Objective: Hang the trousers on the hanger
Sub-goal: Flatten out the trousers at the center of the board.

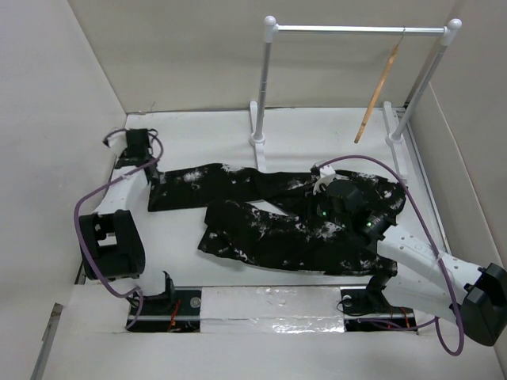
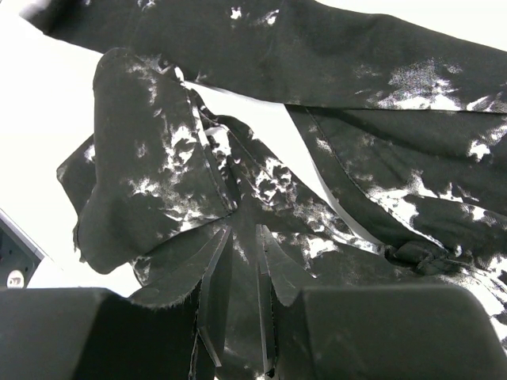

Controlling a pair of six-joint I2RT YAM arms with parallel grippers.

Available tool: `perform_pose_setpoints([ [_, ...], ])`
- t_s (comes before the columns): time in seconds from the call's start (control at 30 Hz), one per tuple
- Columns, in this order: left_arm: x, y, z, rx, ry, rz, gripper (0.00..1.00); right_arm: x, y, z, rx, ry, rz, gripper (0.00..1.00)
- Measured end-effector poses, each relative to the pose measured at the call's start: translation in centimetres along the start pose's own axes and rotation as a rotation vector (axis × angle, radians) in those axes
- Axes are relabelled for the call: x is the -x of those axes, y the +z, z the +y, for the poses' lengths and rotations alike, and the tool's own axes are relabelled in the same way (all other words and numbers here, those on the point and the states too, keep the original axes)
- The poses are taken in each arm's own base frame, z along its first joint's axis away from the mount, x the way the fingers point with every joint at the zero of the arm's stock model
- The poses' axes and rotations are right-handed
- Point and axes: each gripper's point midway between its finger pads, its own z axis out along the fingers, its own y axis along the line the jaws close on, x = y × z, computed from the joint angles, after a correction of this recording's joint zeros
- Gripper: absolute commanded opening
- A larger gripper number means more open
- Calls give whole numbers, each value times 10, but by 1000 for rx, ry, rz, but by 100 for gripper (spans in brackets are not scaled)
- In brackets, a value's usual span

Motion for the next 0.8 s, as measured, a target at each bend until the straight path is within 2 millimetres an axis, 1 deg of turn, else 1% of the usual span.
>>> perform_pose_setpoints([
  [0.1,64,2,21,37,-84,-86,0,0,0,-1,-5,1,-2,24],
  [0.17,99,-1,30,48,-112,-137,0,2,0,-5,-20,4,-8,24],
  [0.23,128,-6,35,51,-127,-183,0,4,0,-9,-39,7,-15,24],
  [0.27,138,-8,34,49,-129,-197,0,5,0,-14,-55,12,-21,22],
  [0.33,152,-11,26,30,-132,-215,0,8,0,-24,-95,25,-33,12],
  [0.4,161,-12,16,1,-136,-218,0,11,-1,-39,-149,47,-42,2],
  [0.47,166,-14,2,-51,-138,-203,0,13,-3,-54,-206,71,-52,1],
  [0.5,170,-17,-5,-81,-143,-197,0,15,-4,-62,-233,84,-59,3],
  [0.57,182,-30,-25,-165,-170,-190,0,19,-8,-76,-275,107,-83,10],
  [0.6,189,-37,-34,-207,-185,-191,0,20,-10,-83,-295,120,-93,19],
  [0.67,204,-59,-55,-312,-222,-207,0,20,-14,-95,-334,145,-108,29],
  [0.7,209,-71,-64,-361,-244,-212,0,20,-15,-101,-351,157,-114,34],
  [0.8,218,-112,-79,-488,-311,-217,0,16,-11,-114,-375,177,-104,35],
])
